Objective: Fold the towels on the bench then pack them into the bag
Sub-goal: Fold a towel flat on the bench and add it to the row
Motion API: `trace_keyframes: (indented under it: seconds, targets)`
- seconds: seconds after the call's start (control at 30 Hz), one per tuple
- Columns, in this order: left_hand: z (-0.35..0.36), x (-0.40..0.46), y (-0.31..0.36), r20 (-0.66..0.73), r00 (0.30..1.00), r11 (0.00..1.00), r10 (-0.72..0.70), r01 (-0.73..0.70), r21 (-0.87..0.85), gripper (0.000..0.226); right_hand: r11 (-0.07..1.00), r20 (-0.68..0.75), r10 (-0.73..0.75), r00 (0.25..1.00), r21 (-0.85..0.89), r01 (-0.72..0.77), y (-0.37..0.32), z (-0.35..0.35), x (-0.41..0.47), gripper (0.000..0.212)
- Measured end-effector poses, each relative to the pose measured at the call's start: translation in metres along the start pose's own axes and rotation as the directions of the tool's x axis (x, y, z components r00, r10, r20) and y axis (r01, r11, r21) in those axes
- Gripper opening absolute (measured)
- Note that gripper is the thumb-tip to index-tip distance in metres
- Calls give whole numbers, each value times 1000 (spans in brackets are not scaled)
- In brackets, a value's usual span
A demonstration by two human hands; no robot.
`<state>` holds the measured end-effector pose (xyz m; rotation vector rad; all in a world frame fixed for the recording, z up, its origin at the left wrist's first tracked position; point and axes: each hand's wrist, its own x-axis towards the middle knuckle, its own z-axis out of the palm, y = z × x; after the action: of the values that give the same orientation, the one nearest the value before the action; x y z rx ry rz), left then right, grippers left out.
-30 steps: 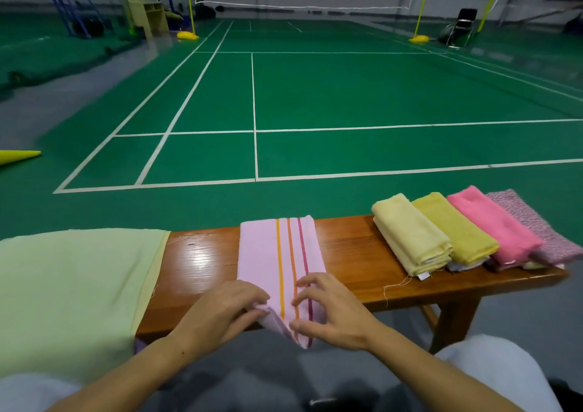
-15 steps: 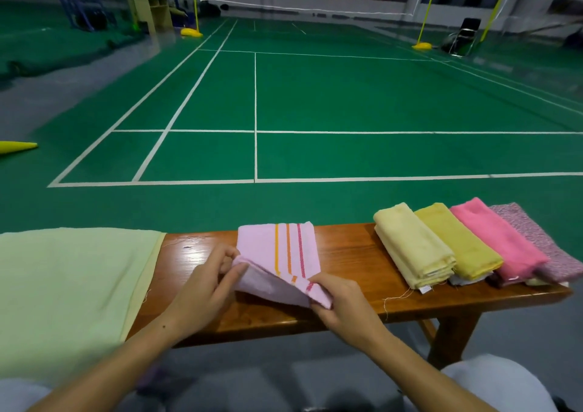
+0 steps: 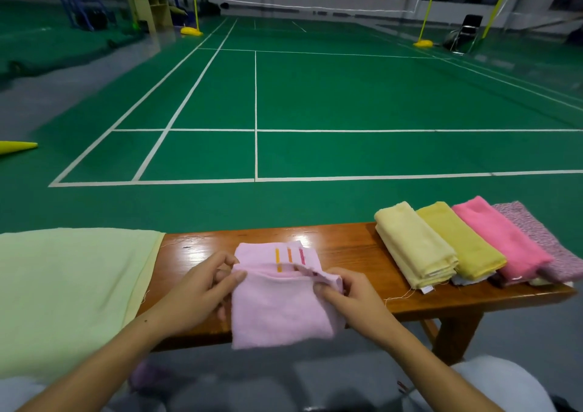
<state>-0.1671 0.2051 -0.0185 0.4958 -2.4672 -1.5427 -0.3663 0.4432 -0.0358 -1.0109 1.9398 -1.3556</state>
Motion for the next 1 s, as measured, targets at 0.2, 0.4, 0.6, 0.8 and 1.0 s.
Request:
trace_keyframes:
  seconds: [0.2,0.4,0.6,0.8,1.0]
  targets:
    - [1,47,-3,-249,957,988,-152,149,-31,20,998,-201,60,978,-24,-66,1,10,54,17]
    - [-6,76,-12,-502,857,792,-120,387,472,36,926,-482,-6,876,-334,-178,14,6,97,56]
    - [57,60,-50,5,994,573,110,-68,817,68,557,198,-179,964,-787,265,38,43,75,57]
    - [29,52,-50,63,994,578,86,-101,810,65,546,152,-52,987,-823,155,49,11,60,59]
    - [18,27,-30,236,967,638,93,-240,732,63,741,72,-164,984,-649,171,41,4,40,50]
